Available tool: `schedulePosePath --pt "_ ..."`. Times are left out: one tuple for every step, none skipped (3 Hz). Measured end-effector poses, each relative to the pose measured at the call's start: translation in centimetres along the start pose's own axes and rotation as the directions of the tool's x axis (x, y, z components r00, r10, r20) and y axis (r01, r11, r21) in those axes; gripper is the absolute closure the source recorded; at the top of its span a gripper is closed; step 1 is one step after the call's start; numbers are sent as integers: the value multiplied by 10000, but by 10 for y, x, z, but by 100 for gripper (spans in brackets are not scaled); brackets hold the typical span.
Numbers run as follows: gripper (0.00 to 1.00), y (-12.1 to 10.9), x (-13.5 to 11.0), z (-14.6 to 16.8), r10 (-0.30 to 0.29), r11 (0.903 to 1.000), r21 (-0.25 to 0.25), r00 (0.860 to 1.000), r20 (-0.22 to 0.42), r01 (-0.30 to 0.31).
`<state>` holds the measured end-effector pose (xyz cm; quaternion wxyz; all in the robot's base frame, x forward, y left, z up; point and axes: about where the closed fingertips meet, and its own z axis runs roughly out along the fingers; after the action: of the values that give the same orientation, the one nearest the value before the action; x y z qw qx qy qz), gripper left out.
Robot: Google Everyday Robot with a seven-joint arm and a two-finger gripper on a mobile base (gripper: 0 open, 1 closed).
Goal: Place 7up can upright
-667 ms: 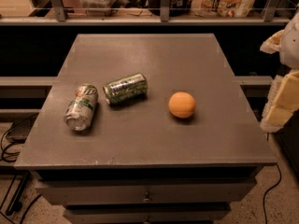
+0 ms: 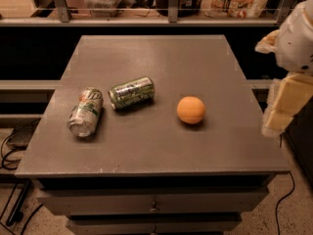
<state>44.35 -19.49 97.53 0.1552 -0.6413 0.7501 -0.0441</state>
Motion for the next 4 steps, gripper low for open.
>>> schedulePosePath --pt "0 4 -42 10 -1631 9866 -54 9866 42 1632" --pt "0 13 -90 21 -3161 9484 -179 9485 220 3165" --pt "0 25 -143 26 -4363 8986 -212 8976 630 4383" --pt "0 38 -191 32 -5269 8462 -263 8429 1089 5323"
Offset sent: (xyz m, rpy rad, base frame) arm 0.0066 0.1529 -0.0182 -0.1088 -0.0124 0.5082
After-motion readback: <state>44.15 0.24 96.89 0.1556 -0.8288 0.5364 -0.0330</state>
